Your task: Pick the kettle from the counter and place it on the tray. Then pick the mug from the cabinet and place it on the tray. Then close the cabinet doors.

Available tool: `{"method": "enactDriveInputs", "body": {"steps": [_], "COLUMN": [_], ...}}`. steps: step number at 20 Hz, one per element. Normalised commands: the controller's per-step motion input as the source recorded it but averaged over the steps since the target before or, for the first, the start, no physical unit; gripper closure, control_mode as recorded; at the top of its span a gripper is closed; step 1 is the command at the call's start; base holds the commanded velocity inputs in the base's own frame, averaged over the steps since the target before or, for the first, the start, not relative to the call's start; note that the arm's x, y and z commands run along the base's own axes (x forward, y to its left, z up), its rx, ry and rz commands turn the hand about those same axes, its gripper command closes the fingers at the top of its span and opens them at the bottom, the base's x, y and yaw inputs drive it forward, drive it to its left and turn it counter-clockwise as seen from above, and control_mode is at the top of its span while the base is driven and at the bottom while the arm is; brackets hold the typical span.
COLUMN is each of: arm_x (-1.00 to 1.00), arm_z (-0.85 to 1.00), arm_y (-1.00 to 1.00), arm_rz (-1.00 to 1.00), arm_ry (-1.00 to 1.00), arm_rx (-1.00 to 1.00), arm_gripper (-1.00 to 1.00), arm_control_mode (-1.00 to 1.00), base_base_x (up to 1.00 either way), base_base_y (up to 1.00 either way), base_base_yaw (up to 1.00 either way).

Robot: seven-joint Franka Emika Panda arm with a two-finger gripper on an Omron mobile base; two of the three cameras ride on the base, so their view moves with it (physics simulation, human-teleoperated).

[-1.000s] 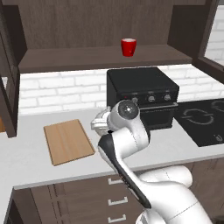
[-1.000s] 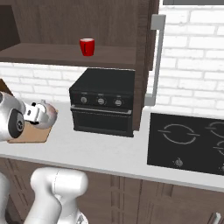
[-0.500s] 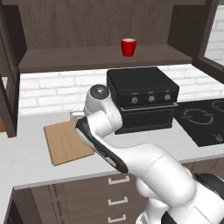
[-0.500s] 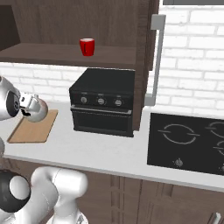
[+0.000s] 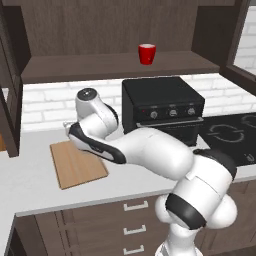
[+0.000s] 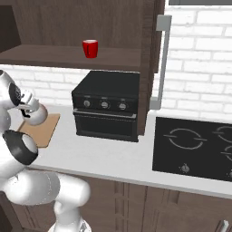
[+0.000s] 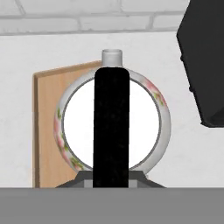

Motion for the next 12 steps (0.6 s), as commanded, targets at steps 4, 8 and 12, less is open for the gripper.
{"method": "enactDriveInputs", "body": {"steps": [4,8,12], "arm_x": [0.39,0.39,0.42], "arm_z": [-0.29,-0.23,-0.27], "arm_y": [0.28,0.23,0.28], "arm_rz": [0.0,0.0,0.0], "arm_ry": [0.06,0.09,0.09], "arm_rx": [-0.01,0.0,0.0], "arm_gripper": [1.0,1.0,1.0], "arm_control_mode": [-1.0,-1.0,-1.0], "base_base_x": [0.0,0.0,0.0], "base_base_y": [0.0,0.0,0.0], "base_base_yaw": [0.0,0.0,0.0]}}
